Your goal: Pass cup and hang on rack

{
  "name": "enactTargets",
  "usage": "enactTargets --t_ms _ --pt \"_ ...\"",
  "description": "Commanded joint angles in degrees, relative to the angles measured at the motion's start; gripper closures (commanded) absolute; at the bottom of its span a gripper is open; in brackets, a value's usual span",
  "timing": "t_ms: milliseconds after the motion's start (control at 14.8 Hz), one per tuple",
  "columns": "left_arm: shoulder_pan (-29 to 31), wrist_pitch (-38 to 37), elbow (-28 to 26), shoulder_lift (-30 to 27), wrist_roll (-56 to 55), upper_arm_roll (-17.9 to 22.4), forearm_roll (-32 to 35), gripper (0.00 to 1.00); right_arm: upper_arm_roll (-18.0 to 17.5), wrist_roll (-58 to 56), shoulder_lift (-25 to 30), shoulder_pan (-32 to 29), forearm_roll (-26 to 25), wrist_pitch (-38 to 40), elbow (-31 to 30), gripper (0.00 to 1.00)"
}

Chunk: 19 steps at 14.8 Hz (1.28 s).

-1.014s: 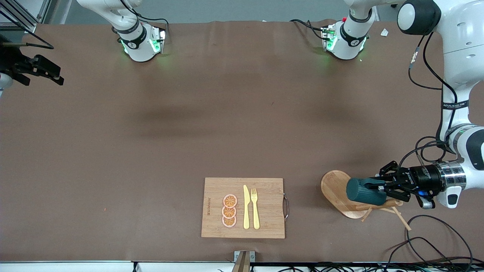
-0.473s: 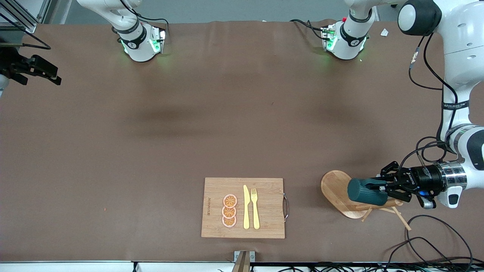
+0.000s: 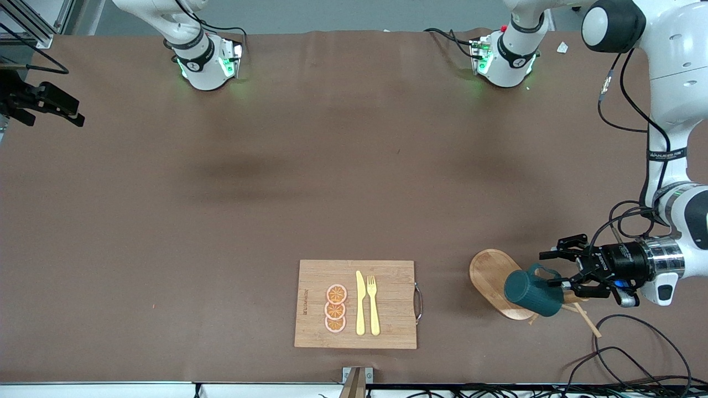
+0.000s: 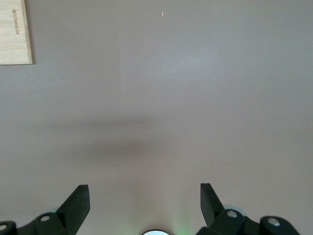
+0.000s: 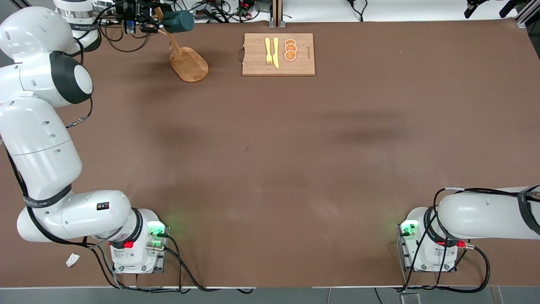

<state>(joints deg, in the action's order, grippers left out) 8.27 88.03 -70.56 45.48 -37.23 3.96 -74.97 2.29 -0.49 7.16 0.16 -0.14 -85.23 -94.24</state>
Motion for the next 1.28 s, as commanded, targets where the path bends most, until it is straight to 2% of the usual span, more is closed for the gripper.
enactTargets --t_ms 0,203,473,743,1014,1216 --pt "0.3 -2.9 -0.5 -2.8 0.4 0.0 -0.6 0.0 -0.4 -1.7 0.4 -0.5 0.0 -0.8 -0.5 0.0" --pt "-0.4 -3.7 -0.5 -6.5 0.3 -0.4 3.9 0.0 -0.4 -3.2 0.3 -1.3 0.0 -0.7 -0.8 0.0" --pt "-3.9 -3.7 -0.5 -13.3 0.8 -1.2 17.7 0.0 -0.4 -3.2 0.3 -1.2 0.0 -0.4 -0.8 0.0" --pt "-6.7 -3.7 -0.5 -18.7 0.8 -1.3 28.8 0.0 -0.4 -3.2 0.3 -1.2 -0.1 -0.3 -0.9 0.0" --pt "-12.7 -3.9 -0.8 -24.9 0.8 -1.5 45.8 0.0 -0.4 -3.2 0.3 -1.0 -0.1 -0.1 -0.9 0.0" --pt "-13.5 -6.3 -0.9 -27.1 1.4 -3.8 53.7 0.0 -0.4 -3.2 0.3 -1.0 -0.1 -0.1 -0.9 0.0"
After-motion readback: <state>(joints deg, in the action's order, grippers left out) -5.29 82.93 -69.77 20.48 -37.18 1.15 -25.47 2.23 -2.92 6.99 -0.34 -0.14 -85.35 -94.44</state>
